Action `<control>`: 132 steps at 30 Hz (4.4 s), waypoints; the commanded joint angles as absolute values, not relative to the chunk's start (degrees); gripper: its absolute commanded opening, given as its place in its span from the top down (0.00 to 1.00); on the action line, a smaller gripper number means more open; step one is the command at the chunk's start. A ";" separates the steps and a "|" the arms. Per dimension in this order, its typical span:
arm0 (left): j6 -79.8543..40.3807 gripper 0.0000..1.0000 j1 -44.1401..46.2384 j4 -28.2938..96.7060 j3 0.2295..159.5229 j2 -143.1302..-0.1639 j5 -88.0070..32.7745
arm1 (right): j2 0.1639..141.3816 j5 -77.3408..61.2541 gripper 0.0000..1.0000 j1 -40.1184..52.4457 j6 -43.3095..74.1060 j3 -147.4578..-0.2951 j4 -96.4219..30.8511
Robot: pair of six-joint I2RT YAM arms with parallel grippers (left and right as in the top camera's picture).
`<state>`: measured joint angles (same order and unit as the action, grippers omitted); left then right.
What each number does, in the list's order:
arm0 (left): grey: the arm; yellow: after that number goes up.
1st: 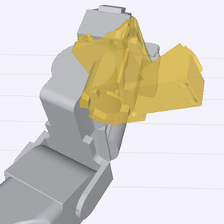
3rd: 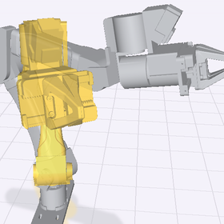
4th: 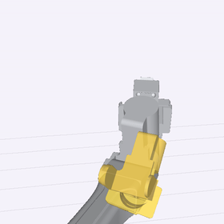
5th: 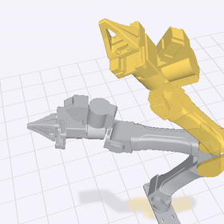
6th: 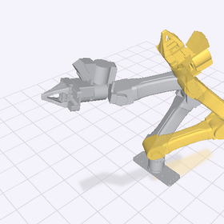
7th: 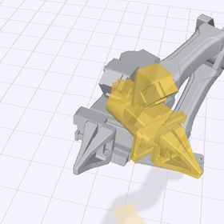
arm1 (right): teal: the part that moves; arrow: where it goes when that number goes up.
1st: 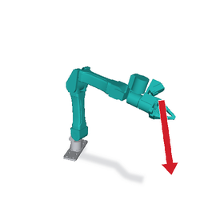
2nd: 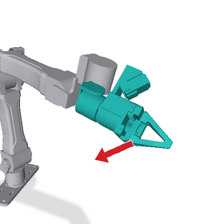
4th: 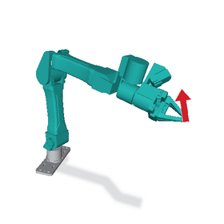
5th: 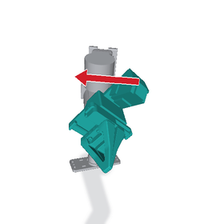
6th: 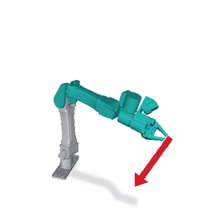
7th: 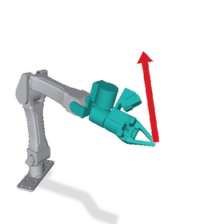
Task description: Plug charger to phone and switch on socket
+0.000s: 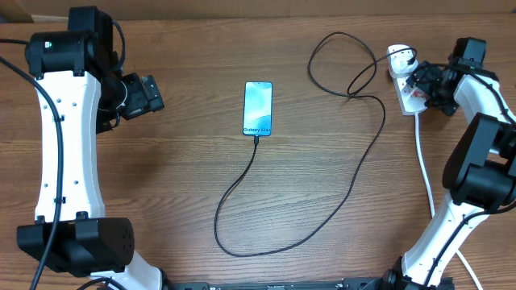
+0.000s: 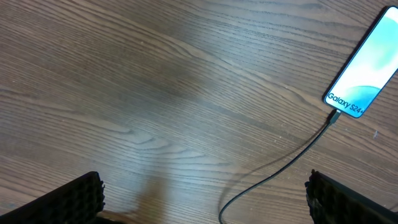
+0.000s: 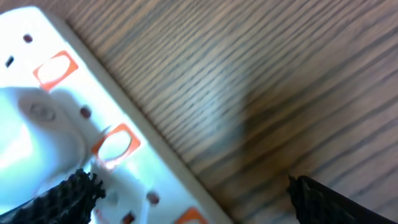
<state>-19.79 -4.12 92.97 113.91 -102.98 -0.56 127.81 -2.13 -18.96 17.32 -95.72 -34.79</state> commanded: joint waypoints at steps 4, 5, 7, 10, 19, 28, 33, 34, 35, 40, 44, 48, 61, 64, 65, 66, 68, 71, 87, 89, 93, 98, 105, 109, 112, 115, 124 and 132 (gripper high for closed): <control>-20.82 0.00 -3.95 92.71 113.56 -103.22 0.45 | 113.43 -2.68 0.00 -18.50 16.45 -96.88 -36.80; -20.82 0.00 -3.95 92.71 113.56 -103.22 0.45 | 111.28 -2.68 0.00 -18.50 16.47 -96.88 -37.58; -20.82 0.00 -3.95 92.68 113.56 -103.22 0.45 | 106.85 -2.70 0.00 -18.50 16.49 -96.88 -39.70; -20.82 0.00 -3.95 92.71 113.56 -103.22 0.45 | 100.51 -2.70 0.00 -18.50 19.51 -96.88 -44.86; -20.82 0.00 -3.95 92.71 113.56 -103.22 0.43 | 87.18 -2.00 0.00 -18.50 22.11 -96.86 -54.87; -20.82 0.00 -3.95 92.71 113.56 -103.22 0.45 | 94.96 2.98 0.00 -18.50 22.11 -96.71 -49.17; -20.82 0.00 -3.95 92.71 113.56 -103.22 0.45 | 104.29 4.10 0.00 -18.50 22.11 -96.71 -44.56; -20.82 0.00 -3.95 92.71 113.56 -103.22 0.45 | 106.13 4.27 0.00 -18.50 22.13 -96.71 -43.66; -20.82 0.00 -3.95 92.71 113.56 -103.22 0.43 | 108.20 4.32 0.00 -18.50 22.13 -96.71 -42.54; -20.82 0.00 -3.95 92.71 113.56 -103.22 0.45 | 115.61 5.58 0.00 -18.50 22.11 -96.71 -37.89; -20.82 0.00 -3.95 92.71 113.56 -103.22 0.45 | 120.01 8.34 0.00 -18.50 22.13 -96.71 -35.33; -20.82 0.00 -3.95 92.71 113.56 -103.22 0.45 | 123.02 8.34 0.00 -18.50 22.13 -96.71 -33.82; -20.82 0.00 -3.84 92.71 113.56 -103.22 0.45 | 128.75 5.85 0.00 -18.50 22.70 -96.71 -30.65; -20.82 0.00 -3.84 92.71 113.56 -103.22 0.45 | 129.05 4.80 0.00 -18.50 22.61 -96.71 -30.70; -20.82 0.00 -3.84 92.71 113.56 -103.22 0.43 | 129.05 4.32 0.00 -18.50 22.48 -96.71 -30.68; -20.82 0.00 -3.84 92.71 113.56 -103.22 0.45 | 129.05 3.79 0.00 -18.50 22.48 -96.71 -30.63; -20.82 0.00 -3.84 92.71 113.56 -103.22 0.43 | 129.05 2.70 0.00 -18.50 22.48 -96.71 -30.68; -20.82 0.00 -3.84 92.71 113.56 -103.22 0.43 | 129.16 1.32 0.00 -18.48 22.48 -96.71 -30.68; -20.82 0.00 -3.73 92.71 113.56 -103.22 0.43 | 130.65 0.73 0.00 -18.50 22.46 -96.71 -31.59; -20.82 0.00 -3.73 92.71 113.56 -103.22 0.45 | 131.11 -1.06 0.00 -18.50 22.02 -96.71 -31.64; -20.82 0.00 -3.79 92.71 113.56 -103.22 0.45 | 131.50 -2.68 0.00 -18.50 20.99 -96.71 -31.99; -20.82 0.00 -3.79 92.71 113.56 -103.22 0.45 | 131.50 -2.72 0.00 -18.50 20.69 -96.71 -32.45; -20.82 0.00 -3.73 92.71 113.56 -103.22 0.45 | 131.50 -2.72 0.00 -18.50 20.49 -96.71 -33.41; -20.82 0.00 -3.73 92.71 113.56 -103.22 0.45 | 131.52 -2.74 0.00 -18.50 20.51 -96.71 -33.41; -20.82 0.00 -3.73 92.71 113.56 -103.22 0.45 | 131.50 -2.72 0.00 -18.50 20.51 -96.71 -33.32; -20.82 0.00 -3.73 92.71 113.56 -103.22 0.45 | 131.57 -2.70 0.00 -18.50 20.51 -96.71 -33.30; -20.82 0.00 -3.73 92.71 113.56 -103.22 0.43 | 131.81 -2.96 0.00 -18.48 20.47 -96.71 -33.45; -20.82 0.00 -3.73 92.71 113.56 -103.22 0.45 | 131.81 -3.81 0.00 -18.44 19.44 -96.71 -33.98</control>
